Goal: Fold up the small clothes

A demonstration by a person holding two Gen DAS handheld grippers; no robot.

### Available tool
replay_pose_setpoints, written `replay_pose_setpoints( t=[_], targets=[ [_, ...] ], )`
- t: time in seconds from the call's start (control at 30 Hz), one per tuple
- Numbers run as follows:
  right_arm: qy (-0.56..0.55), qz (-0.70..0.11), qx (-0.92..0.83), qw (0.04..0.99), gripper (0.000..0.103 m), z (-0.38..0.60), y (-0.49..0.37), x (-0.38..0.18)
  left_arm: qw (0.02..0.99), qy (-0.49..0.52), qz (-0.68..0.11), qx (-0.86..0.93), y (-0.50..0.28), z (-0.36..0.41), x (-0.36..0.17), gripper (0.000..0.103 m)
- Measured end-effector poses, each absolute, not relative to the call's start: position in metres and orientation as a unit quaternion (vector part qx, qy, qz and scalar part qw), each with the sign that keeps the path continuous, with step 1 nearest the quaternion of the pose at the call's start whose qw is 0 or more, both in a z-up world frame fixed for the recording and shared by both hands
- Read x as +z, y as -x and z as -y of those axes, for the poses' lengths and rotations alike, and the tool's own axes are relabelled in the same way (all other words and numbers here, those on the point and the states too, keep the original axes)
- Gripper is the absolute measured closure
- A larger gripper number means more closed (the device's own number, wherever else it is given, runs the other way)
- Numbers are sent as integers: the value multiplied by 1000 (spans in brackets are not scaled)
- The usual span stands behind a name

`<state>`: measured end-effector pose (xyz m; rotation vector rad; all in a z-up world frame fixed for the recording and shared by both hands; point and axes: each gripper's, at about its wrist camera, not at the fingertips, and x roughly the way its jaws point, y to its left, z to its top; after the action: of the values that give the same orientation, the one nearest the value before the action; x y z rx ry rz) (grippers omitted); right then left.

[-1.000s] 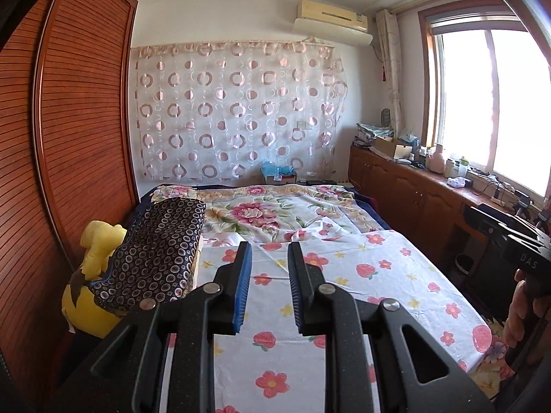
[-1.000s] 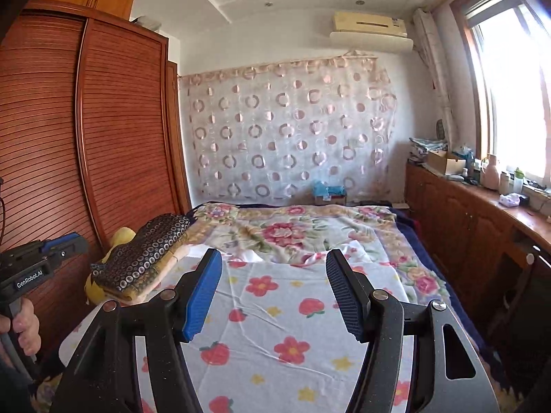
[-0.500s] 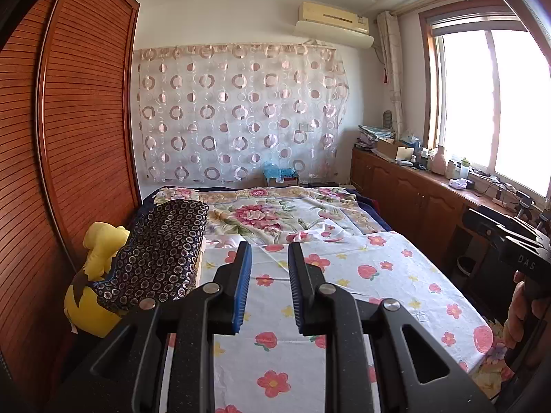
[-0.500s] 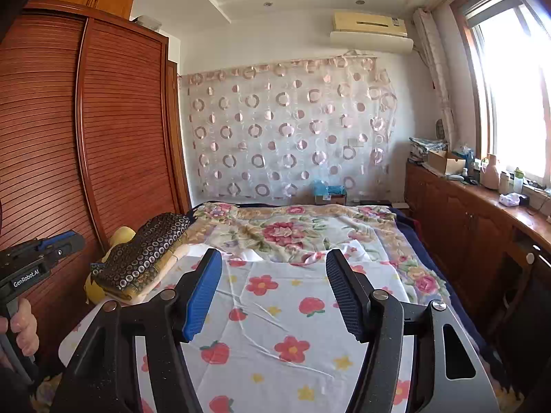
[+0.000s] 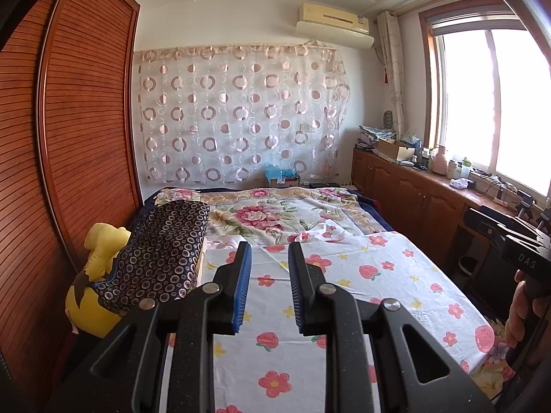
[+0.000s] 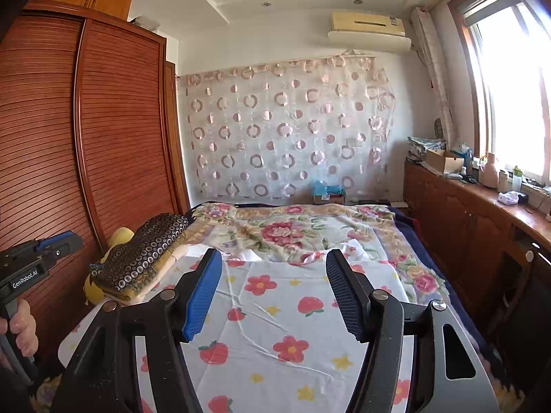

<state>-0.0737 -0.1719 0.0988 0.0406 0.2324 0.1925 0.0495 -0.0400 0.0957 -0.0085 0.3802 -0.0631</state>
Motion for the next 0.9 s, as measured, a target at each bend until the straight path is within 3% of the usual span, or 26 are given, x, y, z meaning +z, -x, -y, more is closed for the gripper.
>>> replay_pose_setpoints(
  t=[0.9],
  targets=[
    [-19,-114,98,988,38,177,71,96,982,3,-187,-32,-50,38,94,80]
  ],
)
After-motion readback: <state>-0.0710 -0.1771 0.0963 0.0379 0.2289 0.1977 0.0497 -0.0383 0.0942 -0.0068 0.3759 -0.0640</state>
